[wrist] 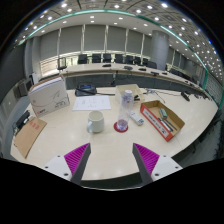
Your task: Pour water
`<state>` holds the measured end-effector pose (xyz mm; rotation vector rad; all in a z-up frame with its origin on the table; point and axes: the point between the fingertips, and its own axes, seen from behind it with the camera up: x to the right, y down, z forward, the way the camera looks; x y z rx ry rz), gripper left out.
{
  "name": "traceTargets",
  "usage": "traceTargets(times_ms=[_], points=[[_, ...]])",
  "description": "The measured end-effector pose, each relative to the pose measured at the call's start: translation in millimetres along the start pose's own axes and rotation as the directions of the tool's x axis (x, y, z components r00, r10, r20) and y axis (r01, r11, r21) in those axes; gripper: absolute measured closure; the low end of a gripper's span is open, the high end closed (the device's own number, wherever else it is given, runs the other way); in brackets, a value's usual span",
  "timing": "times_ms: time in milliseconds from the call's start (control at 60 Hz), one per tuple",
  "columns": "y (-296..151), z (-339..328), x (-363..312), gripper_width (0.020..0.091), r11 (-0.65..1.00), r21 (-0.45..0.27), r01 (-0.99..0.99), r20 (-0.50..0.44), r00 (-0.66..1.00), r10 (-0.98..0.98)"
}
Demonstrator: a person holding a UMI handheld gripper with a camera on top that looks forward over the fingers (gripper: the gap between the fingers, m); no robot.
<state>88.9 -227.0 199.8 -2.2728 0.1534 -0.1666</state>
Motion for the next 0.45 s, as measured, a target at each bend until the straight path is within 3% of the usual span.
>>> traceTargets(times_ms=[450], points=[[34,-67,-30,0.0243,0.999,0.006,0.033,0.020,0.999,-0.033]])
